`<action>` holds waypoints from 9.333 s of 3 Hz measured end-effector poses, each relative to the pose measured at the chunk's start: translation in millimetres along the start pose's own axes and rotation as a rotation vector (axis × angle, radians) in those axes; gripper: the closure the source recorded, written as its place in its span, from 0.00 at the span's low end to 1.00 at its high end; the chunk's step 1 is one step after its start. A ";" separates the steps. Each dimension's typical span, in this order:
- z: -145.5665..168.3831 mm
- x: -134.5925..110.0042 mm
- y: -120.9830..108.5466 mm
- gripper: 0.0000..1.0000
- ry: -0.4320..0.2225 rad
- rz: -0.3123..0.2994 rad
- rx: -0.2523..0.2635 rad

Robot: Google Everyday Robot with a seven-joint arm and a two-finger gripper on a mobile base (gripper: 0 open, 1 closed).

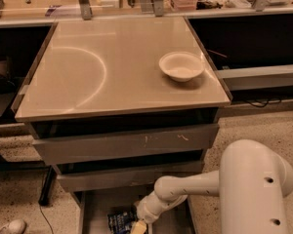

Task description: Pick blue chip bag from bottom drawer and place on counter

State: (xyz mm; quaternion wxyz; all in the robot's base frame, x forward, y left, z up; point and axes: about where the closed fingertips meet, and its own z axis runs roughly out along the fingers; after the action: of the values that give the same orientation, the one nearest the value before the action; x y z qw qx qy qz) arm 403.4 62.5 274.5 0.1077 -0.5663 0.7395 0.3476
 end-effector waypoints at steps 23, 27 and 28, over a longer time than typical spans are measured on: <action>-254.5 -60.2 115.3 1.00 0.010 0.118 0.638; -367.1 -176.0 116.4 1.00 -0.067 -0.117 0.809; -411.0 -221.9 118.1 1.00 -0.085 -0.209 0.872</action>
Offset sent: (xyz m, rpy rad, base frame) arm 0.0482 0.0026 -0.0972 0.0693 -0.1170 -0.0055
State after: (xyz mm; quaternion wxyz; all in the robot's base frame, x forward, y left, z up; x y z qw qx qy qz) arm 466.4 -15.8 745.6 0.4012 -0.5247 0.7507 0.0139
